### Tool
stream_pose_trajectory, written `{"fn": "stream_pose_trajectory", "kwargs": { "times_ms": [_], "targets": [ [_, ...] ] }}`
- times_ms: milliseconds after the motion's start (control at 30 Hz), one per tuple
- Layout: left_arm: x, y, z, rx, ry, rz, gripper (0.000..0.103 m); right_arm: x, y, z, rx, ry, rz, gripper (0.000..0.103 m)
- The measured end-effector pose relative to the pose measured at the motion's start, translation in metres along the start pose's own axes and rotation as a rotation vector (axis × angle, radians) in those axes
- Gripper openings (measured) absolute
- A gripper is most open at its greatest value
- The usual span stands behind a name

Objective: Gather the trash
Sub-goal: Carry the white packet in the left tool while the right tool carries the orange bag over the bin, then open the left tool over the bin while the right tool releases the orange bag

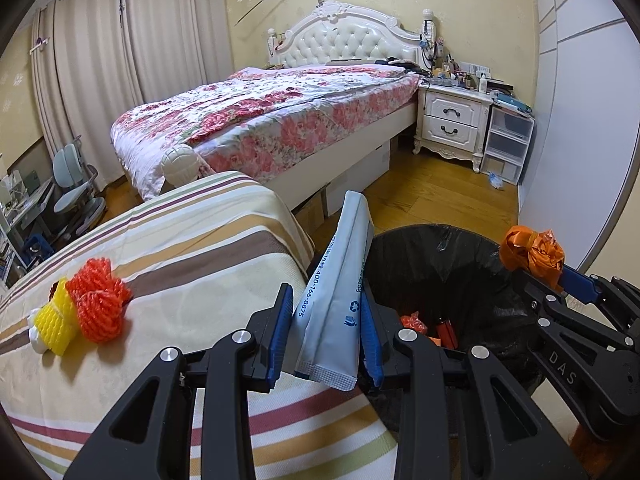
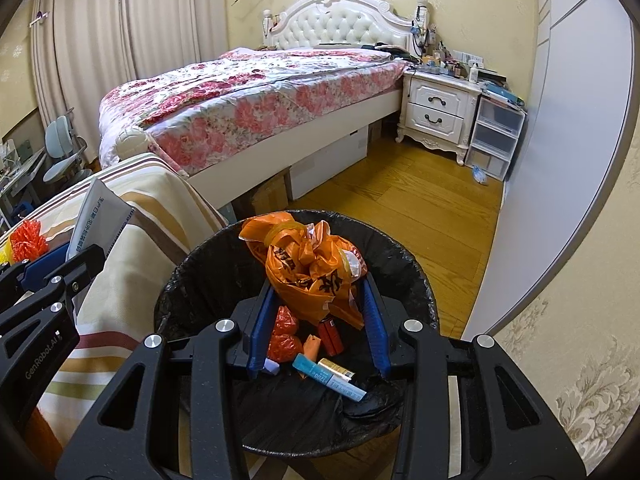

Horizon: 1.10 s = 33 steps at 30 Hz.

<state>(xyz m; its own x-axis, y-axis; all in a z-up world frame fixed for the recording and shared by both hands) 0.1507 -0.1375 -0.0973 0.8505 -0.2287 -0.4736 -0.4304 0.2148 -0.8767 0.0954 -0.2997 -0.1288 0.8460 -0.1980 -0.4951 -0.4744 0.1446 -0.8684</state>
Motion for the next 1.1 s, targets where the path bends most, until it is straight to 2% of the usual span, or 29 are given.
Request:
{"fn": "stream_pose_trajectory", "kwargs": {
  "times_ms": [533, 600, 667, 733, 933, 1100],
  "targets": [
    [0.017, 0.003, -0.005, 0.012, 0.004, 0.036, 0.035, 0.013, 0.002, -0.006, 0.014, 0.015, 0.017, 0.04],
    [0.018, 0.003, -0.005, 0.018, 0.004, 0.041, 0.038, 0.013, 0.001, -0.008, 0.017, 0.022, 0.015, 0.041],
    [0.017, 0.003, -0.006, 0.02, 0.0, 0.039, 0.047, 0.013, 0.001, -0.01, 0.026, 0.026, 0.015, 0.042],
    [0.016, 0.003, -0.005, 0.018, -0.005, 0.035, 0.053, 0.013, 0.0, -0.013, 0.032, 0.032, 0.01, 0.049],
    [0.014, 0.002, 0.0, 0.004, -0.012, 0.026, 0.07, 0.008, -0.002, -0.017, 0.038, 0.039, 0.002, 0.049],
    [0.012, 0.0, 0.005, -0.004, -0.022, 0.015, 0.073, 0.004, -0.005, -0.016, 0.039, 0.041, -0.003, 0.054]
  ]
}}
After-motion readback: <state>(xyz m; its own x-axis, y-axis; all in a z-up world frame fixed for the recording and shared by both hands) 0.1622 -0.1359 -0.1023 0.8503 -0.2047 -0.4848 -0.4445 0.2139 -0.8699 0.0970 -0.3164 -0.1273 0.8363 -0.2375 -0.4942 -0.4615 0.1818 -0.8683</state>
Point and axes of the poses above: each gripper's, at about its wrist camera, not at the fingertips, and x roughly the way its jaws point, z to its left, y to its underside, the point moved 10 cm from there along x, roughly the way its jaws point, and after that the axes turned 12 degrees about -z, right-handed, at the moved point
